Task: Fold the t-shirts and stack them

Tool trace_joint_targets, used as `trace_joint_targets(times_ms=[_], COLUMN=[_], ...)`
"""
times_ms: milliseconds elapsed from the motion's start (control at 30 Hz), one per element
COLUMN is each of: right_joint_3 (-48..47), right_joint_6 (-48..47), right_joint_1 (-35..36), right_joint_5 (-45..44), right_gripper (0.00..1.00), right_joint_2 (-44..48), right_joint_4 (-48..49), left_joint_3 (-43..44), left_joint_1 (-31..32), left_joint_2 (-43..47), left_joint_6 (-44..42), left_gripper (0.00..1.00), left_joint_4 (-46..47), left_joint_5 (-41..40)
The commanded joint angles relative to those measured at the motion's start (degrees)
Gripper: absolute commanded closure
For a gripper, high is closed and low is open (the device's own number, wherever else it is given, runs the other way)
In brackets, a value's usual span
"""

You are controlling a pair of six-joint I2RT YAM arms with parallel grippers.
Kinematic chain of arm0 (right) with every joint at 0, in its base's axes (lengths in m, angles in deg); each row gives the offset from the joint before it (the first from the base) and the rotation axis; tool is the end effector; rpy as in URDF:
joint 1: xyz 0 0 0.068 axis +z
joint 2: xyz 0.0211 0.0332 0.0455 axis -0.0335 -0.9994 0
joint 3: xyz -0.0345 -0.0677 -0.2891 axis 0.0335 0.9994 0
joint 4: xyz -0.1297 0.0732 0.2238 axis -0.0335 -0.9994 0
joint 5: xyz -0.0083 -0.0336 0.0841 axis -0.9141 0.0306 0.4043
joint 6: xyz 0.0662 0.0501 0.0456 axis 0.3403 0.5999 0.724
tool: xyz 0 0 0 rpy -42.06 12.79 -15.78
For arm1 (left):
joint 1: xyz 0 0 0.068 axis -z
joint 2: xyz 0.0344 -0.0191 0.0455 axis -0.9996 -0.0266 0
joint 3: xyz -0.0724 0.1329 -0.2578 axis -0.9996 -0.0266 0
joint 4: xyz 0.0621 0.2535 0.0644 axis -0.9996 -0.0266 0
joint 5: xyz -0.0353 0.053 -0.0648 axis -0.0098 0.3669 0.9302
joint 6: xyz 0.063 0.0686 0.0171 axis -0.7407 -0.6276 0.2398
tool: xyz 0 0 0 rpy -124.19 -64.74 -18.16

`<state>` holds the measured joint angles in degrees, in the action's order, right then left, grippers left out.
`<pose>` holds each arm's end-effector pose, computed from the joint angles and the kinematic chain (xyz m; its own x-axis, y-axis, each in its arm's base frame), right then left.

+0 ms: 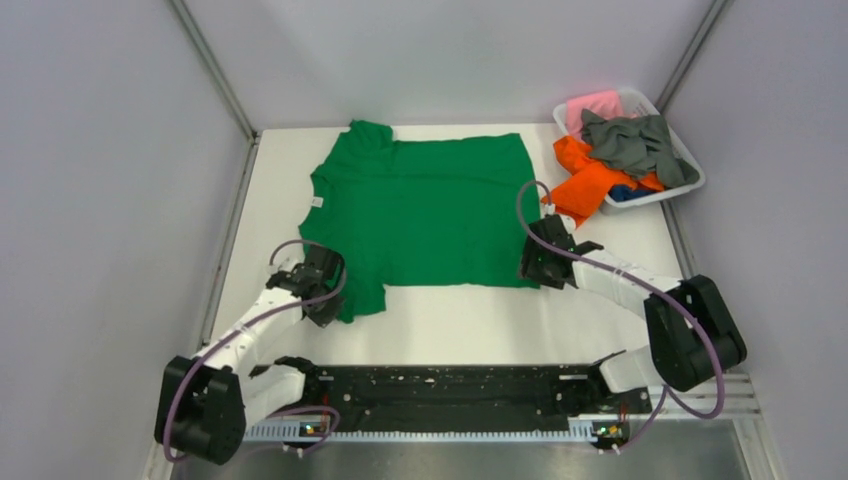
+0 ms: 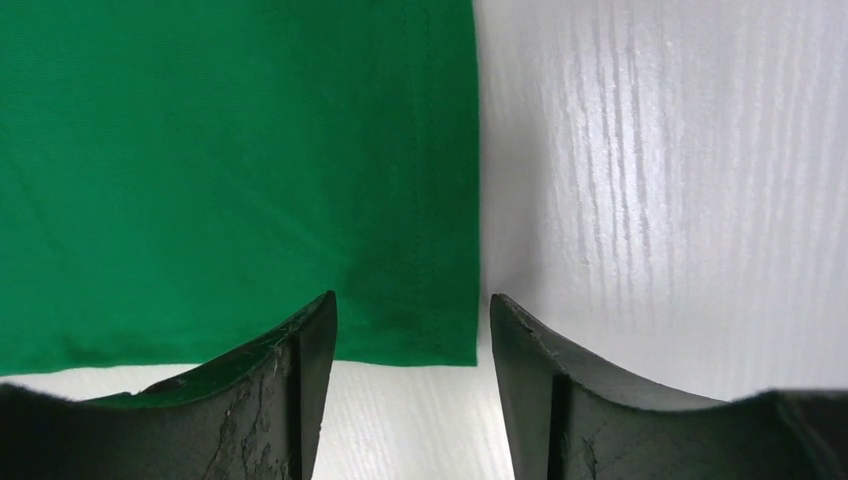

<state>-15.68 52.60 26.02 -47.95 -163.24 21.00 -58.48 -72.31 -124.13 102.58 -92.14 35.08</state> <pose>0.2592 0.0992 0.1440 -0.8330 0.2523 -0.4924 0.1985 0.9670 0.1598 0.1750 -0.0290 0.1436 -0.5768 -0.7451 -0.3349 -0.7442 0.6484 -0.1608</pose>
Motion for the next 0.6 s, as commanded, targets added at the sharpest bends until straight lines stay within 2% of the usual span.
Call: trace_joint_targets(times_ms=[0,133,267,433,567], right_joint_3=[0.55,1.14,1.45,2.01,2.51], right_joint_6=[2.85,2.73,2.75,2.97,2.39], right_joint_1=[-0.16,-0.06,-0.09,0.07,0.26], right_joint_5=[1.14,1.49,1.48,1.66,1.66], right_gripper=[0.43,0.46,0.61,0.90,0.93], right_joint_2=[-0.56,-0.41,-0.69,0.62,3.50], right_joint_4=[1.60,0.36,-0.60,-2.50,-8.16], left_joint_3=[-1.64,-1.80,-2.03,-2.18,-2.10], left_joint_1=[0.01,0.01,0.01,-0.01,0.08], left_joint_2=[3.47,3.61,3.82,7.99,14.00], left_joint_6=[0.74,1.25,2.08,3.95,6.48], left_gripper=[1.00,1.00,1.00,1.00,1.00], left_joint_4=[-0.59,-1.02,-1.81,-5.80,-13.39], left_joint_5=[-0.84,-0.65,-0.12,1.40,3.26])
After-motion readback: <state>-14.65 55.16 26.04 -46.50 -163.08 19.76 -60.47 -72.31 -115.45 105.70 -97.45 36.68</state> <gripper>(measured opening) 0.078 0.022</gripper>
